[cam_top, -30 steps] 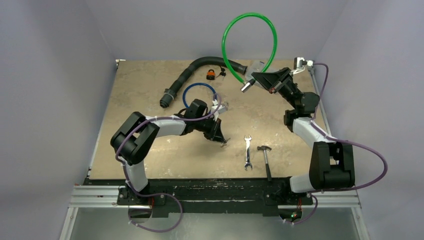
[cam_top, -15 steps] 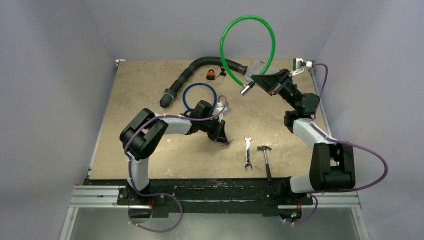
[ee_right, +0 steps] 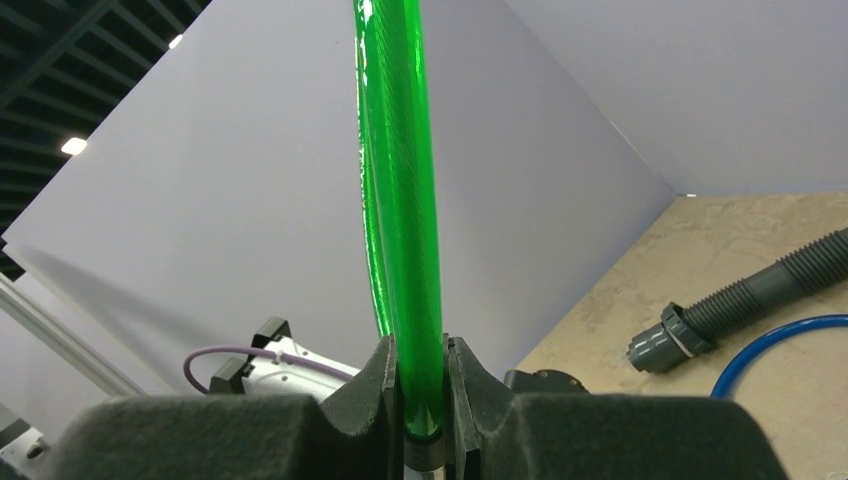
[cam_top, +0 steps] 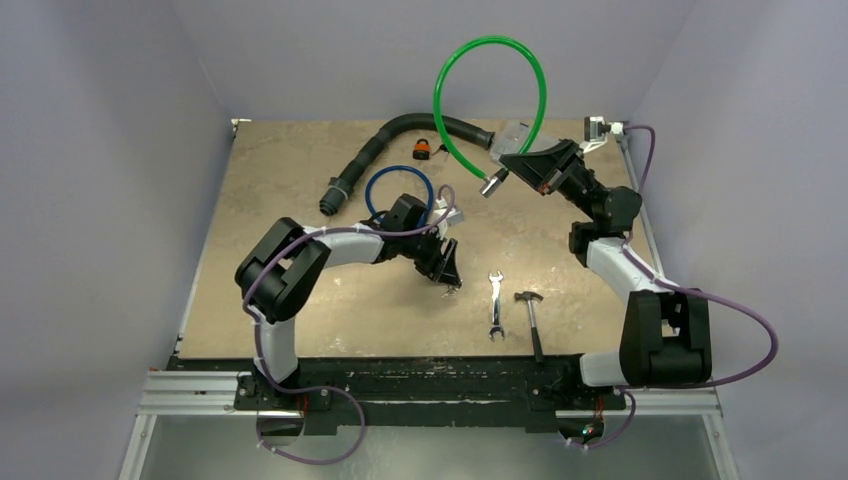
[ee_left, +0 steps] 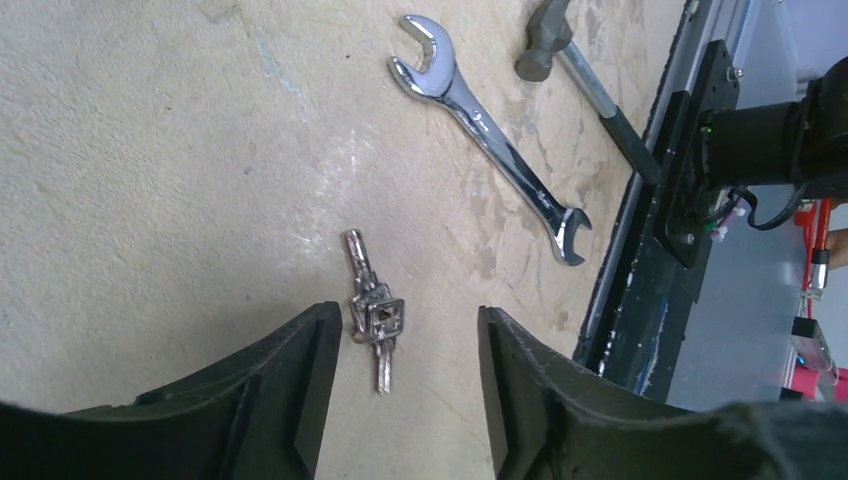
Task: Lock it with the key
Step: Place the key at the center of the board, then place the lock at the center of the board.
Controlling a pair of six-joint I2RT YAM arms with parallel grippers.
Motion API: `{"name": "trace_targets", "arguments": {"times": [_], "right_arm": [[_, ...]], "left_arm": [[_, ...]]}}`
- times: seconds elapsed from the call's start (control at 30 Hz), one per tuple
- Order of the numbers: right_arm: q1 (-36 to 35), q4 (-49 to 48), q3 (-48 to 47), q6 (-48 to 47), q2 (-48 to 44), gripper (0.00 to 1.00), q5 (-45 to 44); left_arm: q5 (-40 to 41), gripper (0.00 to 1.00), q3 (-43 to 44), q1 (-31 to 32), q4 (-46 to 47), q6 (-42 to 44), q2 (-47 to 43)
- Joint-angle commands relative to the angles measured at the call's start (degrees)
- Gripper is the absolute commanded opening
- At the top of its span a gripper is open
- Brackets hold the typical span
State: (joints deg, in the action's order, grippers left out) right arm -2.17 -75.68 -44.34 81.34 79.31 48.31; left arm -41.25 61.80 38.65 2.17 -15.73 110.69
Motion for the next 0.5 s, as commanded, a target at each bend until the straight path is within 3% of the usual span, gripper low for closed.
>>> {"name": "trace_targets", "arguments": {"times": [0.0, 0.17, 0.3, 0.47], "right_arm": [[0.4, -5.8, -1.9, 0.0, -2.9, 0.0, 1.4], [0.3, -5.3, -2.8, 0.7, -3.2, 0.0, 3.8], [0.2, -1.7, -2.2, -1.4, -3.6, 0.0, 5.9], [-4.3, 7.4, -2.0, -9.0, -3.4, 0.0, 11.5]], "left_arm": [[0.5, 0.62, 2.9, -0.3, -5.2, 3.5, -7.7], [-3.0, 0.88, 1.1, -5.0, -6.7, 1.9, -14.6], [-3.3, 0.97, -0.4, -11.9, -8.9, 2.0, -20.7], [-4.1, 0.98, -3.6, -26.1, -4.7, -4.3, -27.8]]}}
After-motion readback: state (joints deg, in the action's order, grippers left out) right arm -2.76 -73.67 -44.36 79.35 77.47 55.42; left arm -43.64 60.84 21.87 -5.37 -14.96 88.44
